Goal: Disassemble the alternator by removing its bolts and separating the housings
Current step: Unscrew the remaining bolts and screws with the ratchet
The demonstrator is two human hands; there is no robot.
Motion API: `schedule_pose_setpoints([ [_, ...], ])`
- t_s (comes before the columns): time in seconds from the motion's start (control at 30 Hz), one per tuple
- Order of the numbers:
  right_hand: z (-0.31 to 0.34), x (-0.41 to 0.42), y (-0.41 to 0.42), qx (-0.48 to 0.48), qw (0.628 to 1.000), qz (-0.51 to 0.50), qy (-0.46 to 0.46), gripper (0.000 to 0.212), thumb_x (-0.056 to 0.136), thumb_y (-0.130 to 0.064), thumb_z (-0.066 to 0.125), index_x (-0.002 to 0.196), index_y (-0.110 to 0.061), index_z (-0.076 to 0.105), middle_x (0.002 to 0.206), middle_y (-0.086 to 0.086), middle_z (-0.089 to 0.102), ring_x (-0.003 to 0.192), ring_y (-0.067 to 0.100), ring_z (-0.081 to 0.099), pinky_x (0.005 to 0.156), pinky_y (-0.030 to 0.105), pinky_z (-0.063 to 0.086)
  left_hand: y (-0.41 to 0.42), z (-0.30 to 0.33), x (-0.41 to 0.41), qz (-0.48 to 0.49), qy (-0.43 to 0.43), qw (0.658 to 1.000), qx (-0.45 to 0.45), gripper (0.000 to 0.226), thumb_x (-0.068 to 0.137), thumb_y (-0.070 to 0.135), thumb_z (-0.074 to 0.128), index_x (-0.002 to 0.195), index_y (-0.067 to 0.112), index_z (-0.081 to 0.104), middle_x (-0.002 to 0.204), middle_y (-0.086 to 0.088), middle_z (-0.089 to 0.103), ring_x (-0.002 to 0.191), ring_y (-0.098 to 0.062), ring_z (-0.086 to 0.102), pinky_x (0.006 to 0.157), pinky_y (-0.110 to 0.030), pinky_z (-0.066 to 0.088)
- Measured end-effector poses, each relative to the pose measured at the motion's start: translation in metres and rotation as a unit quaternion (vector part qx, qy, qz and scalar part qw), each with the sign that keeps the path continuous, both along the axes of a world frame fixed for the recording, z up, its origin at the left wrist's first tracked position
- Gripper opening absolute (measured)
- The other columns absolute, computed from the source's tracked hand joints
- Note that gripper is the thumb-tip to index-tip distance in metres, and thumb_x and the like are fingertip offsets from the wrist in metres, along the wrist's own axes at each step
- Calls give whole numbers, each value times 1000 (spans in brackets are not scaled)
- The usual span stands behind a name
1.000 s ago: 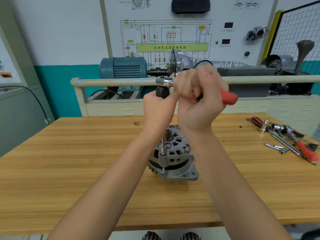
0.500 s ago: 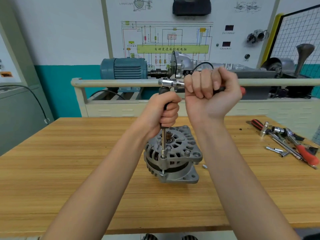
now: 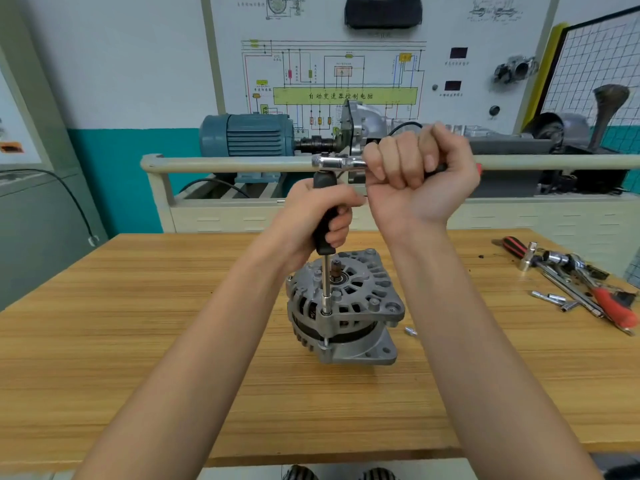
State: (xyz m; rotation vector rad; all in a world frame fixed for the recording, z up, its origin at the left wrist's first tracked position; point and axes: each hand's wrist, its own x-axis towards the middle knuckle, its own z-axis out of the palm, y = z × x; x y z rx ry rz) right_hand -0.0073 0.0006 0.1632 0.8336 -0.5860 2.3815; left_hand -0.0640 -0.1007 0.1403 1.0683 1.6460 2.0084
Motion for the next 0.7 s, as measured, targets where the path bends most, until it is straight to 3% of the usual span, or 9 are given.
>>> schedule_pose_setpoints([
  [0.1,2,-8,6,-84,992,86,-47,39,77,-14,39,39,-14,35,32,-3,22,41,12,7,43,21,20,-5,6,-7,-127,-34,991,-13,31,79,14,51,49,18,43,42,4,31,35,-10,27,39,-20,27],
  [0.2,0,-6,5,-93,992,76,-35,39,78,-13,39,39,-15,35,32,-3,22,41,13,8,41,22,22,2,4,-4,-146,-70,987,-21,42,82,11,48,42,20,37,35,8,26,28,-4,20,32,-16,18],
  [0.37,-6,5,-16,29,992,-116,39,46,88,-9,34,43,-19,36,37,-6,26,40,13,15,47,28,22,15,2,6,66,-61,996,-2,49,89,6,43,45,22,30,38,7,21,31,-8,14,36,-12,15],
  [0.4,-7,6,-25,69,975,-199,67,42,85,-6,38,46,-20,37,39,-6,28,40,11,19,48,29,20,18,2,10,117,-51,992,5,45,89,6,46,49,21,32,40,6,25,33,-9,17,36,-13,17],
  [0.47,-13,9,-41,158,903,-381,119,30,81,-6,45,58,-25,42,50,-11,37,44,8,29,50,28,22,22,-1,15,233,-1,973,0,37,90,10,52,57,19,38,51,3,39,42,-11,33,38,-17,29],
  [0.53,-17,12,-52,214,852,-454,148,22,82,-11,44,68,-27,42,59,-11,40,48,8,32,51,26,24,24,-5,16,313,62,948,-10,35,92,15,54,60,18,42,58,2,45,51,-11,41,47,-15,36],
  [0.6,-18,13,-51,206,861,-439,155,23,81,-11,44,66,-28,42,58,-12,39,48,8,31,52,27,23,23,-7,16,326,83,942,8,38,92,10,54,58,17,38,54,2,40,48,-8,37,46,-15,32],
  [0.7,-7,10,-35,136,938,-289,132,35,79,-7,45,48,-23,41,41,-10,33,40,7,25,49,26,20,15,-4,14,210,27,977,31,41,85,2,55,53,18,34,43,4,31,38,-10,24,37,-18,22],
])
